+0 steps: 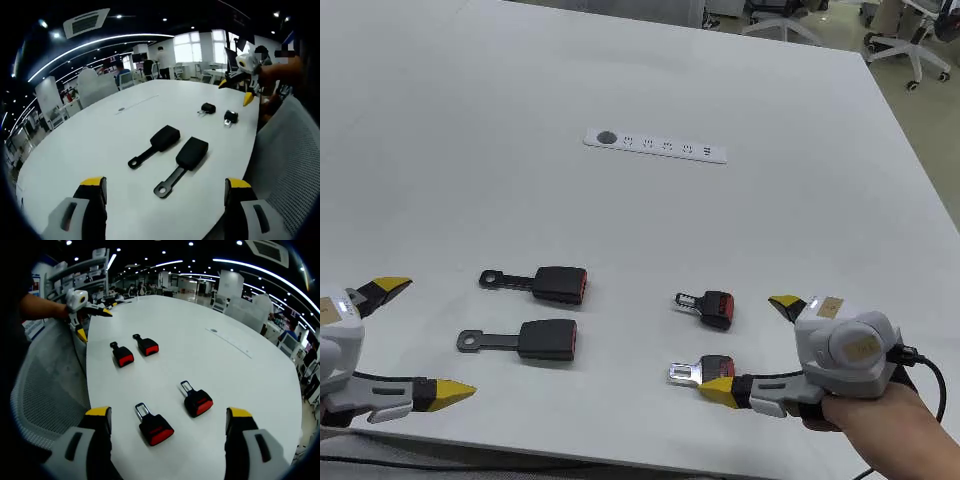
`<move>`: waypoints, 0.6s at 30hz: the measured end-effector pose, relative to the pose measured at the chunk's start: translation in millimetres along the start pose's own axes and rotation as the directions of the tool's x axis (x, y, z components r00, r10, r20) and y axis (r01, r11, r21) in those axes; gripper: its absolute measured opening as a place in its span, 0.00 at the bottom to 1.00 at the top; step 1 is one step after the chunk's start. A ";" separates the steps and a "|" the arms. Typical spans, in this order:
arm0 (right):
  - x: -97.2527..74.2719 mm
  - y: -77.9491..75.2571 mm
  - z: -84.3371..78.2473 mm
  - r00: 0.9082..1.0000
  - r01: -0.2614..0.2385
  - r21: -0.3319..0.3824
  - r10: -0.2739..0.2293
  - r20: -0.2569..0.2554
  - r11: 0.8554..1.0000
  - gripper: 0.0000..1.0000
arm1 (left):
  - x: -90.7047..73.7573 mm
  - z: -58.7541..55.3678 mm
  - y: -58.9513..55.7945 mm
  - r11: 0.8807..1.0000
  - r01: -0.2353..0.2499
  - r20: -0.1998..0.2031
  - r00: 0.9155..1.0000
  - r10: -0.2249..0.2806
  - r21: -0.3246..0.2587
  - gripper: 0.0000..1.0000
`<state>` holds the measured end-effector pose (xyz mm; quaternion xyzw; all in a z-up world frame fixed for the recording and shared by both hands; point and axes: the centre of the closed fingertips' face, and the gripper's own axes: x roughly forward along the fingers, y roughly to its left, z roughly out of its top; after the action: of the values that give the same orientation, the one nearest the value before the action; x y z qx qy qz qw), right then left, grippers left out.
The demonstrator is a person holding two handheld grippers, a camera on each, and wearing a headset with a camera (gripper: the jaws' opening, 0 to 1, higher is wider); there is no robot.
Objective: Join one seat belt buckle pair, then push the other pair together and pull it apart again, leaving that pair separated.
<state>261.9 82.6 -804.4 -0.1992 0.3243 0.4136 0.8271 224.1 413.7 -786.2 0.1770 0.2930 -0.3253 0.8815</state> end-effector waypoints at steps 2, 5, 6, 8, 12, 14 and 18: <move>2.5 -0.4 -4.6 1.000 0.005 0.005 -0.005 -0.009 1.000 1.00 | 0.6 -5.2 1.1 1.000 -0.005 -0.024 1.000 0.006 0.009 0.99; 3.7 0.7 -9.4 1.000 0.008 0.009 -0.008 -0.018 1.000 1.00 | 0.1 -4.9 0.5 1.000 -0.003 -0.022 1.000 0.004 0.006 0.99; 3.8 0.7 -10.2 1.000 0.008 0.011 -0.008 -0.020 1.000 1.00 | 0.1 -4.5 0.3 1.000 -0.002 -0.021 1.000 0.003 0.007 0.99; 3.0 1.2 -10.5 1.000 0.007 0.014 -0.007 -0.021 1.000 1.00 | 0.2 -3.9 -0.1 1.000 0.000 -0.019 1.000 0.001 0.009 0.99; 0.2 -0.5 -8.3 1.000 0.014 0.015 -0.014 -0.015 1.000 1.00 | 0.0 -2.7 0.2 1.000 -0.004 -0.020 1.000 0.004 0.025 0.98; -0.1 -1.6 -6.9 1.000 0.017 0.015 -0.017 -0.009 1.000 1.00 | -0.4 -1.8 0.8 1.000 -0.005 -0.014 1.000 0.006 0.020 0.98; 0.3 -2.5 -4.4 1.000 0.025 0.025 -0.025 0.004 0.999 1.00 | -0.2 -2.9 1.3 1.000 -0.005 -0.016 1.000 0.005 0.015 0.99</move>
<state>262.3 78.7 -807.6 -0.1920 0.3251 0.3996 0.8354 223.6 416.2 -788.1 0.1870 0.2974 -0.3238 0.8785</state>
